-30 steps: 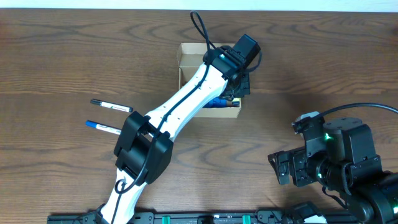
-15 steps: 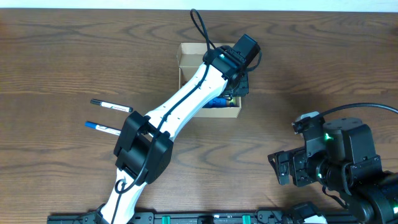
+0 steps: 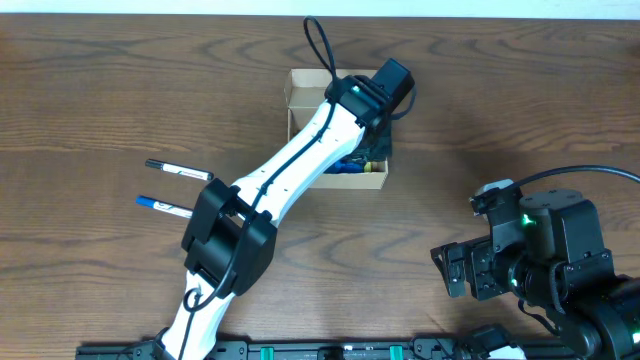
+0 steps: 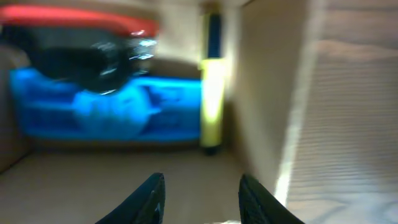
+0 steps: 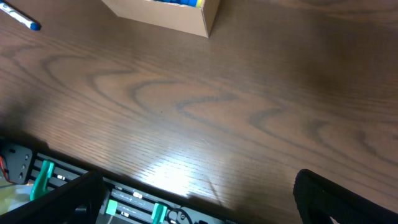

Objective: Pack container
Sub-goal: 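Lower the highlighter upright into the box's right side and release, then move the left gripper to the black-capped white marker and grasp it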

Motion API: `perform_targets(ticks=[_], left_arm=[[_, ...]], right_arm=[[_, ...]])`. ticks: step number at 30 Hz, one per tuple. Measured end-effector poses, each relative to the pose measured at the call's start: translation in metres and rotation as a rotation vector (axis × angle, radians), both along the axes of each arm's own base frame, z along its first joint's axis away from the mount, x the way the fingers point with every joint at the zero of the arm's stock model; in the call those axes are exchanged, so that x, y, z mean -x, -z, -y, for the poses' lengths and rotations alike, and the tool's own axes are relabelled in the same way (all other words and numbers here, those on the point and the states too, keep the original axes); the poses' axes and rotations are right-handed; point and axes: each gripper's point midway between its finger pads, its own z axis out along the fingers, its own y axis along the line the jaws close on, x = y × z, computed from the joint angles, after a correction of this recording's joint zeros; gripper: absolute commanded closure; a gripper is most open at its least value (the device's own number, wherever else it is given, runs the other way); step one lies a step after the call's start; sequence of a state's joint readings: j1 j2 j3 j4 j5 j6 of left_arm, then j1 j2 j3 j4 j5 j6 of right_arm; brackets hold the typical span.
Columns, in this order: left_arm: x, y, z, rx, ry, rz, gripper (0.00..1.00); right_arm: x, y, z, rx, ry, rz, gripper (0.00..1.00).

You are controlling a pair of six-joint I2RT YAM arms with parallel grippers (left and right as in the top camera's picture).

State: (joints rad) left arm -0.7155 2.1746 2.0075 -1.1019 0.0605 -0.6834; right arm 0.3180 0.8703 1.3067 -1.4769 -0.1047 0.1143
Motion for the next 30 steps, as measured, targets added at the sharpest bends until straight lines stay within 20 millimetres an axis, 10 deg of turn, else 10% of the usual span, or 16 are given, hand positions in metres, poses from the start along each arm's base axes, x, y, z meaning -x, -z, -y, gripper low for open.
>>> perform_targets(ticks=[6,14,21,30], left_arm=[[0.002,-0.065,-0.061,-0.036,-0.169,0.062,0.38],[-0.001,-0.165,-0.169,0.052,-0.517,0.215,0.32],[0.001,-0.158,-0.236,0.003,-0.738,0.167,0.36],[0.01,-0.089,-0.276,0.039,-0.871,0.14,0.36]], right_arm=[[0.0,0.0,0.0,0.0,0.0,0.0,0.01],[0.0,0.0,0.0,0.0,0.0,0.0,0.01],[0.0,0.0,0.0,0.0,0.0,0.0,0.01],[0.0,0.0,0.0,0.0,0.0,0.0,0.01]])
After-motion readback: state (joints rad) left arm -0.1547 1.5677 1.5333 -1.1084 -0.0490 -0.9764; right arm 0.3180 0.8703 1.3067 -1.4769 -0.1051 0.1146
